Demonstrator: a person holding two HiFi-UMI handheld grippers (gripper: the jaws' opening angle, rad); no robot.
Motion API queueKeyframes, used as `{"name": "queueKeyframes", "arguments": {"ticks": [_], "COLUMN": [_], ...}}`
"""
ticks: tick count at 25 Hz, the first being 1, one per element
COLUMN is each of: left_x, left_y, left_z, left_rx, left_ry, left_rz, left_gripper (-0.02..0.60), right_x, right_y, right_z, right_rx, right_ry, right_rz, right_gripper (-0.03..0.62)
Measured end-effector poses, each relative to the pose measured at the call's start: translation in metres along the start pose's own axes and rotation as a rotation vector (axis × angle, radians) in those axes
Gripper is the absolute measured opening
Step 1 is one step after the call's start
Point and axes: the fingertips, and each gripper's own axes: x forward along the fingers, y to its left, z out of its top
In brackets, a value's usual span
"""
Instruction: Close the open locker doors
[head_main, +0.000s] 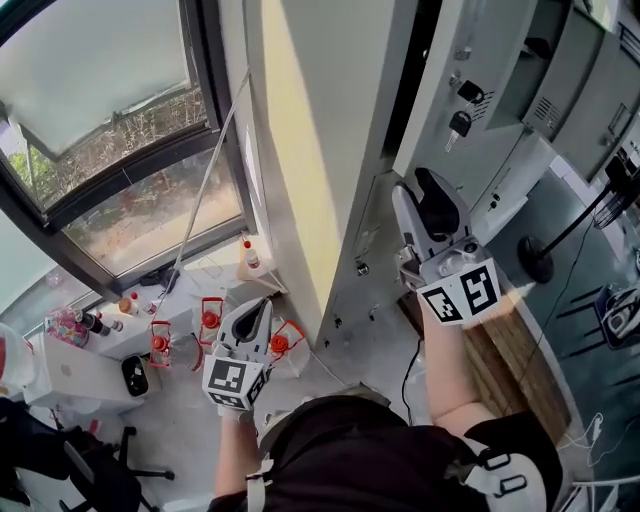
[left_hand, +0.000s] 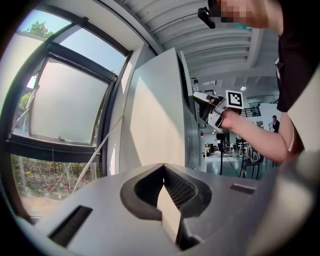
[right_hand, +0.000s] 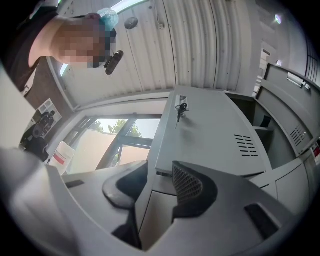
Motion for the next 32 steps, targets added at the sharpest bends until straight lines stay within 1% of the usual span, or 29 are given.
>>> {"name": "queueKeyframes", "arguments": {"ticks": [5, 10, 15, 21, 27, 32], "left_x": [-0.003, -0.002, -0.002, 0.004, 0.015, 0.036], "left_y": [0.006, 0.010, 0.008, 0.026, 0.014, -0.012], "left_z": [-0.001, -0.001, -0.003, -0.003, -0.004, -0.008], "left_rx": [-0.001, -0.005, -0.009, -0.022, -0.028, -0.023], "left_ry": [-0.001, 0.002, 0.003, 0.007, 0.016, 0.035], "left_rz": [0.030, 0.046, 0.052, 0.043, -0.009, -0.110], "left_gripper": [0.009, 0.009, 0.009, 0.009, 0.009, 0.009], "right_x": [0.010, 0.017, 0.022, 0.041, 0.025, -0.010], "right_y": [-0.001, -0.005, -0.008, -0.006, -0.010, -0.026], "right_z": [-0.007, -0.011, -0.015, -0.023, -0.019, -0.023], "right_rx": [0.007, 0.009, 0.014, 0.022, 0.014, 0.000], "right_ry": [0.008, 0.024, 0.039, 0.053, 0.051, 0.097], "right_rz": [0.011, 0.014, 0.023, 0.029, 0.002, -0.072], "right_gripper": [0.147, 0.146, 0.146, 0.146, 0.149, 0.149]}}
